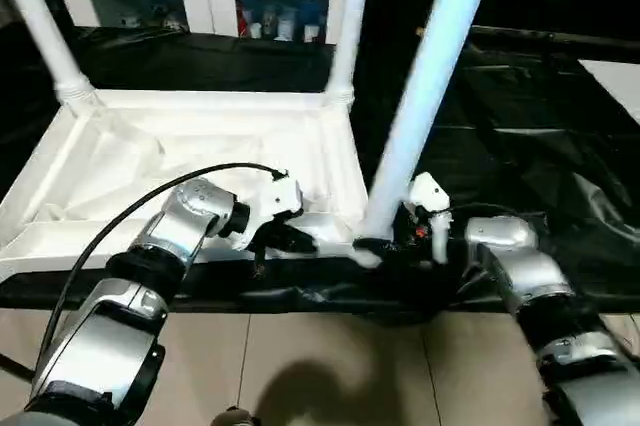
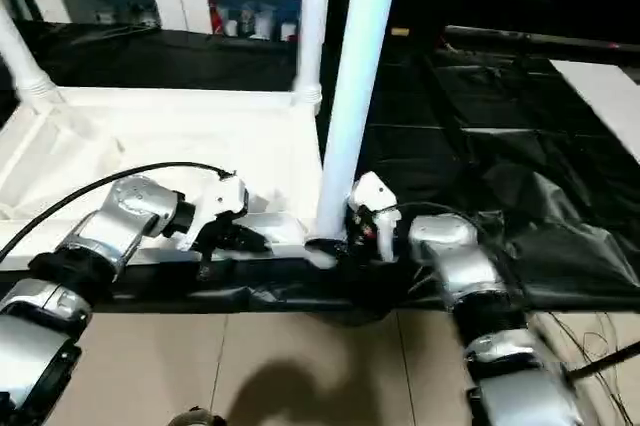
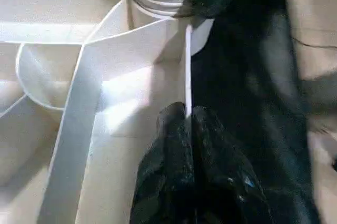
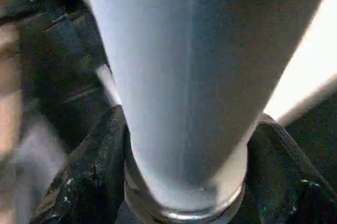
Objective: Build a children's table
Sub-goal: Rotate leg to tighten
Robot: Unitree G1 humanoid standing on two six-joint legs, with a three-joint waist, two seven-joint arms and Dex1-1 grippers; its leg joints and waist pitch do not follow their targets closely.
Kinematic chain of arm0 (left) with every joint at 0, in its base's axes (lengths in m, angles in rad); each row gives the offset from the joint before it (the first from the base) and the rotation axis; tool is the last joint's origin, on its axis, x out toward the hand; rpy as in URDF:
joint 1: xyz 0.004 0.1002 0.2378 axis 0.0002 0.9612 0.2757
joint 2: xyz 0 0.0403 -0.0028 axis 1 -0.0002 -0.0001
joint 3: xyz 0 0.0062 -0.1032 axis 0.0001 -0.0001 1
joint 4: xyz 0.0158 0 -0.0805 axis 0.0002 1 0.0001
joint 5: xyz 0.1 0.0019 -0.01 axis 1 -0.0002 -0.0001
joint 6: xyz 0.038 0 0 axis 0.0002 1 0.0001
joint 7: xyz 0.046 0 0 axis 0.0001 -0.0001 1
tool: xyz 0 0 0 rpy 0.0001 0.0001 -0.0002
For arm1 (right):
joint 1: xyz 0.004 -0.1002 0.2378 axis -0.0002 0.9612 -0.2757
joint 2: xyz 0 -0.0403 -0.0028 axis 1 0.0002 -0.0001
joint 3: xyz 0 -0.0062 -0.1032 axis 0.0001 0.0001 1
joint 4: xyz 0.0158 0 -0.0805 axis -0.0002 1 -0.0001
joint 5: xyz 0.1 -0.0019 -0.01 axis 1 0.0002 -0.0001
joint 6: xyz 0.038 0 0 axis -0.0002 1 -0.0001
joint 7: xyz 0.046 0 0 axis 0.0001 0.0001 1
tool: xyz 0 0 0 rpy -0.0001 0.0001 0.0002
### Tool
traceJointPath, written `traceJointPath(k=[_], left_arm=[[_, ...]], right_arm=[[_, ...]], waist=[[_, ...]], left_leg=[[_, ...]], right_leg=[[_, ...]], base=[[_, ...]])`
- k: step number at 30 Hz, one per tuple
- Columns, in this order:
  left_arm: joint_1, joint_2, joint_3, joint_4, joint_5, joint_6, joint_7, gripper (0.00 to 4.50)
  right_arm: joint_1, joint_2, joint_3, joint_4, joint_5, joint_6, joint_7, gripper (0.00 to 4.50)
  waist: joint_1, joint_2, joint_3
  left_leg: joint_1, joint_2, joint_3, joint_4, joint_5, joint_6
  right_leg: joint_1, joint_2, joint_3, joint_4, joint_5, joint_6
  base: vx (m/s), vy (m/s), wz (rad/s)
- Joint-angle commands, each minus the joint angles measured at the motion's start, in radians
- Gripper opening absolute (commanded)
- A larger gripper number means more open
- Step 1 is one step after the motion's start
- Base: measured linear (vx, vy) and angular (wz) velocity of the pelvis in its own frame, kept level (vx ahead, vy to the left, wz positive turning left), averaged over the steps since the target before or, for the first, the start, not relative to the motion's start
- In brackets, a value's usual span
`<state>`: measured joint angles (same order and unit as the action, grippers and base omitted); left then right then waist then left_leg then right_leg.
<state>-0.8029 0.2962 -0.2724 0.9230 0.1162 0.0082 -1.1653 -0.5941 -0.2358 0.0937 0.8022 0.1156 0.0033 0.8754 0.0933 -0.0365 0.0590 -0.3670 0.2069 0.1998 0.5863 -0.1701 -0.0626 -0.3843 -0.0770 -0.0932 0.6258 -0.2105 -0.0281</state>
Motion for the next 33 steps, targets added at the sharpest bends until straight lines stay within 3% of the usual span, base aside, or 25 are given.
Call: traceJointPath(k=[1,3,4,5,7,11,13,15,16,17,20,21,23,29,30,32,33], left_arm=[[-0.040,-0.067,0.015,0.054,0.007,0.061,0.153,0.00],[-0.055,-0.085,0.027,0.076,0.007,0.085,0.214,0.00],[-0.081,-0.120,0.053,0.113,-0.002,0.125,0.318,0.00],[-0.081,-0.120,0.053,0.113,-0.002,0.125,0.318,0.00],[-0.120,-0.169,0.084,0.166,-0.011,0.165,0.459,0.00],[-0.156,-0.206,0.098,0.213,-0.003,0.159,0.561,0.00],[-0.161,-0.210,0.091,0.221,0.005,0.146,0.550,0.00],[-0.158,-0.208,0.074,0.220,0.017,0.130,0.521,0.00],[-0.158,-0.208,0.074,0.220,0.017,0.130,0.521,0.00],[-0.157,-0.205,0.067,0.220,0.024,0.120,0.504,0.00],[-0.155,-0.194,0.056,0.219,0.028,0.097,0.465,0.00],[-0.149,-0.185,0.047,0.209,0.028,0.079,0.427,0.00],[-0.144,-0.176,0.044,0.202,0.024,0.066,0.391,0.00],[-0.095,-0.108,0.010,0.122,0.008,0.005,0.165,0.00],[-0.069,-0.076,-0.005,0.079,-0.004,-0.021,0.060,0.00],[-0.056,-0.061,-0.014,0.058,-0.007,-0.036,0.015,0.00],[-0.045,-0.046,-0.022,0.041,-0.010,-0.041,-0.023,0.00]], right_arm=[[-0.030,0.061,-0.041,0.077,-0.009,0.036,-0.226,2.65],[-0.046,0.091,-0.065,0.105,0.001,0.040,-0.317,2.65],[-0.076,0.137,-0.107,0.159,0.018,0.043,-0.471,2.65],[-0.076,0.137,-0.107,0.159,0.018,0.043,-0.471,2.65],[-0.122,0.191,-0.148,0.238,0.030,0.023,-0.661,2.64],[-0.174,0.228,-0.168,0.304,0.020,-0.015,-0.777,2.64],[-0.188,0.231,-0.164,0.306,0.012,-0.024,-0.750,2.64],[-0.192,0.238,-0.178,0.287,0.030,-0.049,-0.676,2.64],[-0.192,0.238,-0.178,0.287,0.030,-0.049,-0.676,2.64],[-0.189,0.238,-0.182,0.268,0.031,-0.082,-0.629,3.20],[-0.181,0.216,-0.163,0.248,0.023,-0.118,-0.578,3.41],[-0.173,0.198,-0.148,0.232,0.020,-0.126,-0.541,3.54],[-0.165,0.183,-0.141,0.215,0.029,-0.124,-0.489,3.78],[-0.074,0.038,-0.038,0.065,0.003,-0.046,-0.200,4.14],[-0.028,-0.024,-0.004,-0.005,0.003,-0.039,-0.061,4.14],[-0.008,-0.051,0.012,-0.036,0.004,-0.037,-0.001,4.14],[0.010,-0.074,0.025,-0.063,0.007,-0.035,0.061,4.14]], waist=[[-0.008,0.004,-0.059],[-0.012,0.007,-0.059],[-0.016,0.007,-0.061],[-0.018,0.008,-0.063],[-0.021,0.010,-0.064],[-0.018,0.014,-0.070],[-0.016,0.012,-0.073],[-0.013,0.020,-0.073],[-0.014,0.017,-0.073],[-0.014,0.019,-0.074],[-0.013,0.018,-0.071],[-0.019,0.015,-0.070],[-0.025,0.016,-0.071],[-0.028,0.012,-0.075],[-0.020,0.005,-0.072],[-0.011,0.008,-0.072],[-0.008,0.003,-0.071]], left_leg=[[0.022,0.039,-0.024,-0.072,-0.259,-0.016],[0.021,0.042,-0.028,-0.075,-0.271,-0.025],[0.020,0.042,-0.028,-0.076,-0.262,-0.029],[0.023,0.042,-0.028,-0.076,-0.255,-0.037],[0.023,0.038,-0.023,-0.072,-0.242,-0.028],[0.017,0.034,-0.020,-0.067,-0.182,-0.001],[0.015,0.032,-0.019,-0.065,-0.157,0.014],[0.013,0.034,-0.019,-0.063,-0.142,0.035],[0.014,0.034,-0.019,-0.064,-0.145,0.040],[0.014,0.034,-0.019,-0.063,-0.140,0.046],[0.012,0.034,-0.018,-0.062,-0.167,0.057],[0.006,0.033,-0.021,-0.063,-0.167,0.059],[0.009,0.034,-0.020,-0.062,-0.150,0.063],[0.006,0.037,-0.018,-0.055,-0.089,0.128],[0.006,0.037,-0.017,-0.053,-0.094,0.140],[0.007,0.042,-0.016,-0.052,-0.099,0.143],[0.009,0.044,-0.014,-0.054,-0.111,0.134]], right_leg=[[0.033,-0.091,0.064,-0.098,-0.305,-0.192],[0.032,-0.092,0.064,-0.101,-0.327,-0.182],[0.034,-0.091,0.064,-0.097,-0.313,-0.182],[0.031,-0.089,0.065,-0.096,-0.286,-0.187],[0.029,-0.088,0.067,-0.096,-0.243,-0.196],[0.039,-0.083,0.066,-0.083,-0.106,-0.212],[0.043,-0.080,0.065,-0.077,-0.053,-0.221],[0.046,-0.081,0.064,-0.073,0.000,-0.232],[0.047,-0.080,0.064,-0.073,0.005,-0.234],[0.048,-0.081,0.064,-0.070,0.018,-0.241],[0.050,-0.084,0.063,-0.077,-0.018,-0.244],[0.055,-0.084,0.062,-0.077,-0.040,-0.236],[0.052,-0.083,0.063,-0.075,-0.026,-0.246],[0.055,-0.080,0.060,-0.060,0.098,-0.288],[0.058,-0.080,0.058,-0.065,0.090,-0.282],[0.056,-0.082,0.058,-0.062,0.074,-0.280],[0.052,-0.082,0.059,-0.065,0.044,-0.275]], base=[[0.000,0.000,0.00],[0.000,0.000,0.00],[0.000,0.000,0.00],[0.000,0.000,0.00],[0.000,0.000,0.00],[0.000,0.000,0.00],[0.000,0.000,0.00],[0.000,0.000,0.00],[0.000,0.000,0.00],[0.000,0.000,0.00],[0.000,0.000,0.00],[0.000,0.000,0.00],[0.000,0.000,0.00],[0.000,0.000,0.00],[0.000,0.000,0.00],[0.000,0.000,0.00],[0.000,0.000,0.00]])
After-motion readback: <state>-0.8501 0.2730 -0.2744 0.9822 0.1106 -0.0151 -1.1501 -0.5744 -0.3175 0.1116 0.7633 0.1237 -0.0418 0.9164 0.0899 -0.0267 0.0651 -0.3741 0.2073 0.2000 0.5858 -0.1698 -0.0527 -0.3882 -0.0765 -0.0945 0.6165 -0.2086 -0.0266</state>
